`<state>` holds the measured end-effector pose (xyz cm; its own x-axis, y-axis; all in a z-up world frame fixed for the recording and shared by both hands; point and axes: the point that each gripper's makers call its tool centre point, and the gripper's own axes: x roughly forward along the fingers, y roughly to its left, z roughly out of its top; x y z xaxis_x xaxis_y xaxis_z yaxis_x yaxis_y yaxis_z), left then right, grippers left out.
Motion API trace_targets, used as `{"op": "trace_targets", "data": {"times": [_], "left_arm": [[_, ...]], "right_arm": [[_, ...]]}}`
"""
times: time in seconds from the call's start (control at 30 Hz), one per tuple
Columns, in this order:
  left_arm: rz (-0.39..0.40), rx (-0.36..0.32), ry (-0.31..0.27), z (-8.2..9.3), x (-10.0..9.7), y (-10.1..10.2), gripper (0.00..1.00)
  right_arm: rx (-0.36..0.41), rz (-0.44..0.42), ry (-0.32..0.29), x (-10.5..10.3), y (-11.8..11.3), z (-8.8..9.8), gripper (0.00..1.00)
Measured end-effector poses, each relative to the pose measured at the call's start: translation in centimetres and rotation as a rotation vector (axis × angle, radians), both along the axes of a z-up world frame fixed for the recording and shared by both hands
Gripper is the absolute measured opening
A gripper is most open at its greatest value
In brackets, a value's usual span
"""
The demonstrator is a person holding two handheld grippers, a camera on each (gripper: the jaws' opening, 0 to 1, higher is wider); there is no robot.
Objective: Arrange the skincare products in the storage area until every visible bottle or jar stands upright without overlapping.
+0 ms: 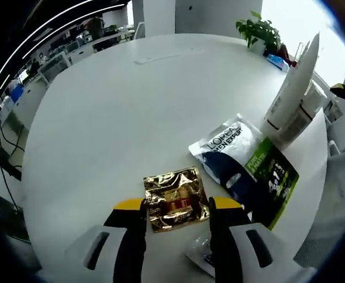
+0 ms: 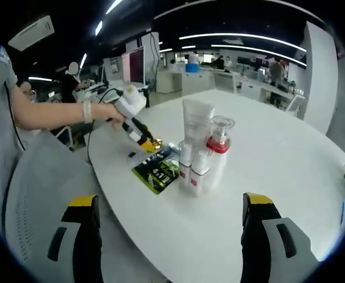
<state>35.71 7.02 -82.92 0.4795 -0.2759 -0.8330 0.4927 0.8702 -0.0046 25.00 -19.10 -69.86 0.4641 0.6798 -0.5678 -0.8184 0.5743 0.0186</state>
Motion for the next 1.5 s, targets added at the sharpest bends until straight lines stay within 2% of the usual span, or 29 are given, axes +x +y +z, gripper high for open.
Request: {"op": "trace_targets", "data": {"times": [0.07, 0.17, 0.33, 0.43, 0.63, 0.77, 0.83, 0.9, 1.03, 1.13, 1.33, 1.5], "left_arm": [[-0.027, 0.005, 0.010, 0.0, -0.1, 0.0, 0.40], [-0.136, 0.038, 0.046, 0.0, -0.7, 0.0, 0.40], [-0.243, 0.072, 0.064, 0.0, -0.6, -0.3, 0.40], [-0.339, 0.091, 0.071, 0.0, -0.7, -0.2, 0.40], [-0.432, 0.113, 0.087, 0.0, -0.5, -0.3, 0.41], [-0.538, 0.147, 0.117, -0.1, -0.6, 0.0, 0.40], [-0.599, 0.161, 0.111, -0.1, -0.5, -0.1, 0.40], [-0.620, 0.165, 0.118, -0.3, -0.3, -0.1, 0.40], [-0.751, 0.182, 0.099, -0.2, -0.5, -0.6, 0.41], [-0.804, 0.196, 0.107, -0.2, -0.4, -0.6, 0.41], [-0.971, 0.268, 0.131, 0.1, -1.7, -0.8, 0.41], [-1.125, 0.323, 0.134, -0.1, -1.2, -0.2, 0.41]], "right_arm": [[-0.001, -0.003, -0.001, 0.0, -0.1, 0.0, 1.00], [-0.003, -0.004, -0.001, -0.1, -0.1, 0.0, 1.00], [-0.007, -0.002, 0.002, -0.2, 0.1, -0.1, 1.00], [-0.005, 0.000, 0.001, -0.2, 0.2, 0.0, 1.00], [-0.010, -0.003, 0.004, -0.3, 0.2, -0.1, 1.00], [-0.012, -0.007, 0.005, -0.4, 0.1, -0.1, 1.00], [-0.013, -0.010, 0.006, -0.4, 0.0, -0.1, 1.00], [-0.014, -0.011, 0.007, -0.4, 0.0, -0.1, 1.00], [-0.017, -0.011, 0.010, -0.5, 0.0, -0.2, 1.00], [-0.017, -0.012, 0.010, -0.4, 0.0, -0.3, 1.00], [-0.018, -0.018, 0.014, -0.4, 0.0, -0.3, 1.00], [-0.021, -0.026, 0.016, -0.4, 0.0, -0.3, 1.00]]}}
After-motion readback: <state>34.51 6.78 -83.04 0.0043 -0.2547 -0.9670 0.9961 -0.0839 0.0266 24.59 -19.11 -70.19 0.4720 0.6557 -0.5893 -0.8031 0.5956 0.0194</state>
